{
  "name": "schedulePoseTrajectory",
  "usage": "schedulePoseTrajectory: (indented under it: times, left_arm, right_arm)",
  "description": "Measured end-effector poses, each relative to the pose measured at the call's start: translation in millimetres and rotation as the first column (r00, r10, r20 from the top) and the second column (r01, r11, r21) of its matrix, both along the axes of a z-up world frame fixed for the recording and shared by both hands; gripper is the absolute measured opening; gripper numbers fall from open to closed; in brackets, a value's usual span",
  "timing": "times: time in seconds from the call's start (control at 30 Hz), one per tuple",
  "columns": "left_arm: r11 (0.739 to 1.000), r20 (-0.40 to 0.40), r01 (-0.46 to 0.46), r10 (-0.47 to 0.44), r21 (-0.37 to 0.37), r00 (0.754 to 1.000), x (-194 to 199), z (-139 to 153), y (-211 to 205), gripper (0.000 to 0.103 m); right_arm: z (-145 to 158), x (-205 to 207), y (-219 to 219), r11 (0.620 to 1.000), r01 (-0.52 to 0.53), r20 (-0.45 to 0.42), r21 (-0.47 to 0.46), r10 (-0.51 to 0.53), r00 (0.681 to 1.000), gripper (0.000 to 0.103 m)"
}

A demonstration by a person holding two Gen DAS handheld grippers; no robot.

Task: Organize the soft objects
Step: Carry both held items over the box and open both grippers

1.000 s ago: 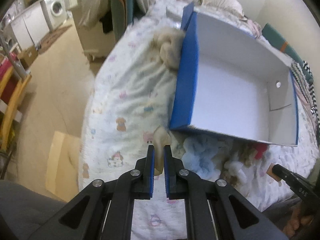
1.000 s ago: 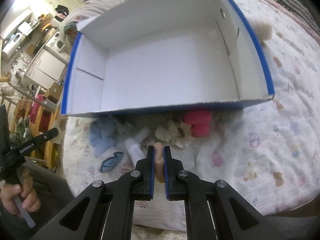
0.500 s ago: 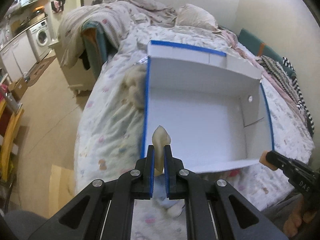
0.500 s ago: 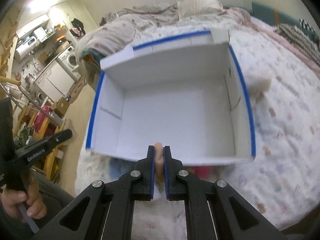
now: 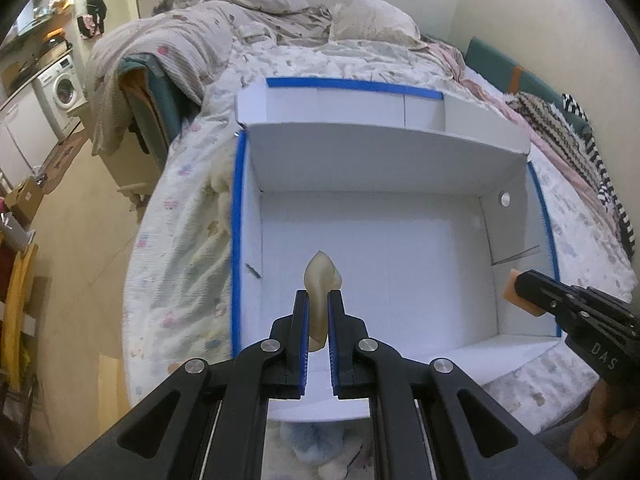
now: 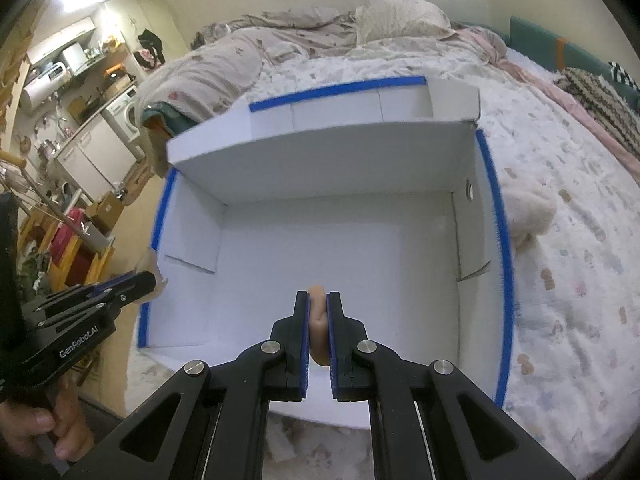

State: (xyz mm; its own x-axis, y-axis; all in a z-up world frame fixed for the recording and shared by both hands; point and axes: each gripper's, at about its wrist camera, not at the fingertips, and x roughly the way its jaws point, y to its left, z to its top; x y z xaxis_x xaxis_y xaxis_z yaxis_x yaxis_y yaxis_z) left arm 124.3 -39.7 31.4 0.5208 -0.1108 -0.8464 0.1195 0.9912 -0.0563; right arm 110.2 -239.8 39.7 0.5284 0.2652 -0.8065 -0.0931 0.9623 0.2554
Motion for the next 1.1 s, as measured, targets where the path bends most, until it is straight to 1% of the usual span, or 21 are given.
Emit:
schedulePoseTrajectory:
  times: [0.07,0.13,0.23,0.27,0.33,0.47,0.57,0.67,0.73,0.9,0.97,1.1]
  left_arm:
    - [1.000,-0.005,0.017,-0.017,-0.008,1.000,6,-12,-5,0.008]
    - [0.998,-0.007,0.053,-0.053,-0.027,0.999,10,-27,-9,0.008]
    - [0.998,-0.057,0.052,-0.053,-0.025,0.997,17,-50,-14,0.008]
    - [0.998,-0.065,0.053,-0.055,-0.023,0.996,18,-55,-15,0.008]
    - [0.998,-0.061,0.066,-0.065,0.014,0.996,20,-62,-22,0.008]
    - [0.997,-0.064,0.067,-0.065,0.038,0.996,22,-71,-27,0.008]
    - [0.995,-0.058,0.064,-0.060,0.073,0.996,24,-77,-31,0.009]
    - [0.994,-0.063,0.077,-0.072,0.077,0.995,24,-82,-33,0.009]
    - [0.993,-0.055,0.071,-0.066,0.095,0.996,23,-83,-34,0.009]
    - [0.993,-0.059,0.070,-0.065,0.098,0.996,24,-87,-35,0.009]
    - [0.993,-0.060,0.070,-0.064,0.098,0.996,24,-87,-35,0.009]
    - [0.994,-0.066,0.059,-0.053,0.096,0.996,25,-89,-34,0.011]
  right_arm:
    - [-10,6,0,1.000,0.004,-0.013,-0.001,-0.004,1.000,0.009]
    - [-24,12,0,1.000,0.018,-0.036,-0.001,-0.018,0.999,0.009]
    - [-42,18,0,1.000,0.029,-0.062,-0.007,-0.029,0.998,0.009]
    - [-47,20,1,1.000,0.027,-0.071,-0.013,-0.028,0.997,0.009]
    - [-56,23,2,1.000,0.021,-0.098,-0.008,-0.022,0.995,0.009]
    - [-69,28,5,1.000,0.010,-0.133,-0.017,-0.012,0.991,0.009]
    - [-77,28,10,1.000,0.001,-0.159,-0.023,-0.004,0.987,0.010]
    - [-86,29,14,1.000,-0.017,-0.190,-0.026,0.012,0.982,0.010]
    - [-90,29,16,0.999,-0.029,-0.203,-0.028,0.023,0.979,0.010]
    - [-94,31,15,0.999,-0.030,-0.229,-0.025,0.024,0.973,0.010]
    - [-95,30,15,0.999,-0.032,-0.231,-0.036,0.023,0.973,0.010]
    - [-92,31,11,0.999,-0.022,-0.225,-0.028,0.015,0.974,0.010]
